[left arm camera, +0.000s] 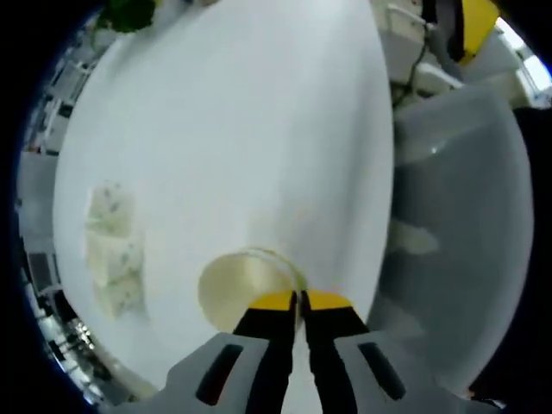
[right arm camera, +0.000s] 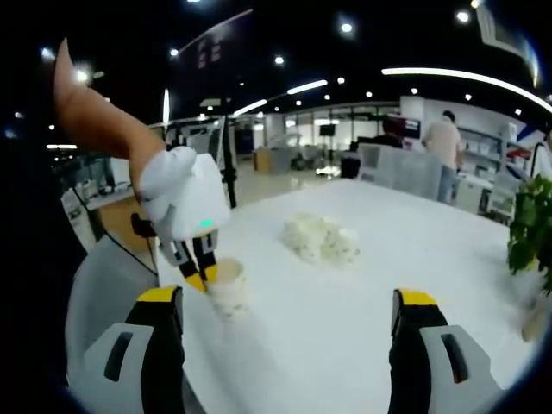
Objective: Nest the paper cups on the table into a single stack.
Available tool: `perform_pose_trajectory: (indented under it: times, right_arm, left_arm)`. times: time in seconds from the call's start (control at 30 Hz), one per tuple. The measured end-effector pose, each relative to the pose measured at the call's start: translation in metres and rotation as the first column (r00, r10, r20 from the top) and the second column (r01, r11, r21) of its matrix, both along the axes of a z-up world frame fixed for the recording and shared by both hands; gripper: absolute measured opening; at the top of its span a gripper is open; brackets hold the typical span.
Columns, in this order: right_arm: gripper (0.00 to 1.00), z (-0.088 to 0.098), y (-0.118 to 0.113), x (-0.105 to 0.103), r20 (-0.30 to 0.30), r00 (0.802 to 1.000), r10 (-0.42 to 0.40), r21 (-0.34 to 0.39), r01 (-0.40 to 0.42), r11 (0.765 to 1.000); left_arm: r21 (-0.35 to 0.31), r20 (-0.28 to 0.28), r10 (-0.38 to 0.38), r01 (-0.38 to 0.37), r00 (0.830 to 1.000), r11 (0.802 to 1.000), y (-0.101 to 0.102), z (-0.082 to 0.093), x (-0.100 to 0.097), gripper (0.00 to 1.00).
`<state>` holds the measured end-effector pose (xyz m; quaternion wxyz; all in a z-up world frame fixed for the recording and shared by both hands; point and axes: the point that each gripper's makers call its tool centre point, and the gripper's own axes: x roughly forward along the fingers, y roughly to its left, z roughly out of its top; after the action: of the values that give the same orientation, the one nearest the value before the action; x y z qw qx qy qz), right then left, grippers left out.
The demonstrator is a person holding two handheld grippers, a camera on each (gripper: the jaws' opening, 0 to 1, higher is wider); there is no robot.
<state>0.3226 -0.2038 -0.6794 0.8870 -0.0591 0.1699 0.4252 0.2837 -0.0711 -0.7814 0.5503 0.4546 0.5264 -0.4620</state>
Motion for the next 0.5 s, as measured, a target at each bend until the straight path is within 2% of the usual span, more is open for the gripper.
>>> perform_pose_trajectory:
  times: [0.23,0.43,0.5]
  right_arm:
    - [0.99,0.002,0.0,0.001,0.003,1.0,0.0,-0.001,0.0,1.0]
    - [1.0,0.003,-0.002,0.001,0.006,1.0,-0.005,-0.004,0.005,1.0]
    - [1.0,0.004,-0.002,0.002,0.006,1.0,-0.006,-0.003,0.006,1.0]
  left_arm:
    - [-0.037,0.046,0.023,-0.022,0.999,0.999,0.001,0.008,0.011,0.18]
    - [-0.115,0.084,0.04,-0.03,0.996,0.993,0.002,0.022,0.021,0.34]
    - [-0.156,0.101,0.064,-0.048,0.993,0.987,0.001,0.028,0.025,0.44]
